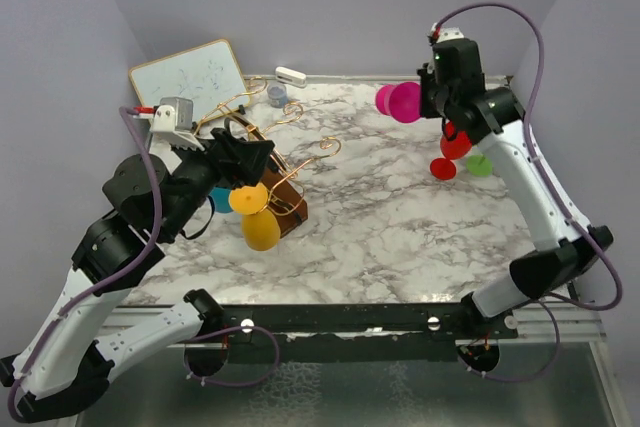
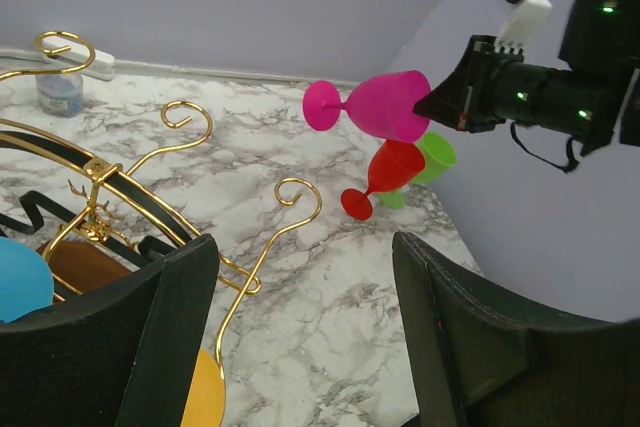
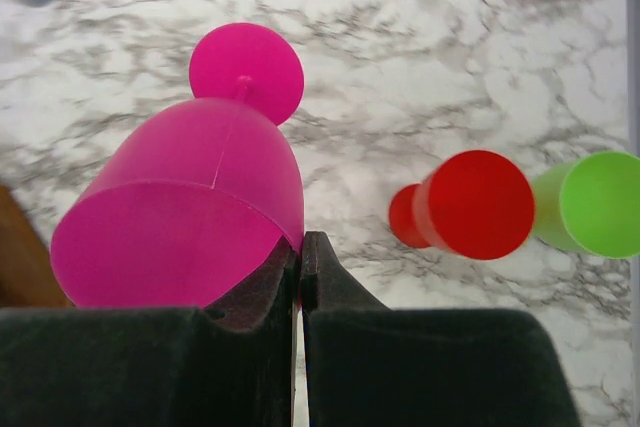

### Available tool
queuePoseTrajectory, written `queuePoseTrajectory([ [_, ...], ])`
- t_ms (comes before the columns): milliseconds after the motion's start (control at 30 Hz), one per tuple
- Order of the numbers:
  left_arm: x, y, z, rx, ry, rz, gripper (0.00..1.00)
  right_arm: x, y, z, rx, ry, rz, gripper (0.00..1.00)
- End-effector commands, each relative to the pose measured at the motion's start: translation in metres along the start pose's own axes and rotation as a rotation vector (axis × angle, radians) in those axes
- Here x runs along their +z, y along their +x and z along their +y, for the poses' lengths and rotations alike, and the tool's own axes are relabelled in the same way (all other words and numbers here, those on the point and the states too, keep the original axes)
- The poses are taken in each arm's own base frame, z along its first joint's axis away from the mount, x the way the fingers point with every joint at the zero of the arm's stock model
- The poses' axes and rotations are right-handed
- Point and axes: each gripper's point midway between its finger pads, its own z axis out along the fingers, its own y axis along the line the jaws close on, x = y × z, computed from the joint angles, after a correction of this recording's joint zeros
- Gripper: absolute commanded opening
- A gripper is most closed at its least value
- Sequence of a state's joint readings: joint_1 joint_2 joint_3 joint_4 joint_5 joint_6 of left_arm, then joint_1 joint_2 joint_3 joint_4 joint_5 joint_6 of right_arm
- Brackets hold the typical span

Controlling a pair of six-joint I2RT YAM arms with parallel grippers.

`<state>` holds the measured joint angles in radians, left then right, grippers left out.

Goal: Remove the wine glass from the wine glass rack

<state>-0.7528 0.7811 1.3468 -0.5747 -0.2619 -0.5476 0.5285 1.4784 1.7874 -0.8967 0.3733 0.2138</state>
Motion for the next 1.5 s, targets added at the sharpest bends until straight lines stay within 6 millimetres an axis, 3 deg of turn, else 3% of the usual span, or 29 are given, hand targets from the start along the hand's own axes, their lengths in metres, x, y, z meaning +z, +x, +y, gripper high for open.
queuePoseTrajectory([
  [0,-0.015,-0.017,-0.003,0.002,0.019,-0.048,0.72,0.041,0.009,-0.03,0.081,-0.059,0.128,0.01],
  [133,-0.018,-0.013,0.001,0.006,0.009,-0.038,0.72,0.072,0.05,-0.033,0.078,-0.037,0.288,0.01],
  [267,-0.017,-0.008,0.006,0.022,-0.014,-0.017,0.72,0.084,0.079,-0.035,0.097,-0.035,0.371,0.01],
  [733,-0.015,0.013,0.024,0.094,-0.079,0.061,0.72,0.1,0.133,-0.078,0.073,0.122,0.516,0.01],
  [1033,-0.013,0.019,0.027,0.121,-0.089,0.083,0.73,0.111,0.145,-0.092,0.082,0.133,0.561,0.01],
  [1467,-0.003,0.037,0.045,0.205,-0.161,0.146,0.79,0.115,0.146,-0.087,0.084,0.094,0.567,0.07],
])
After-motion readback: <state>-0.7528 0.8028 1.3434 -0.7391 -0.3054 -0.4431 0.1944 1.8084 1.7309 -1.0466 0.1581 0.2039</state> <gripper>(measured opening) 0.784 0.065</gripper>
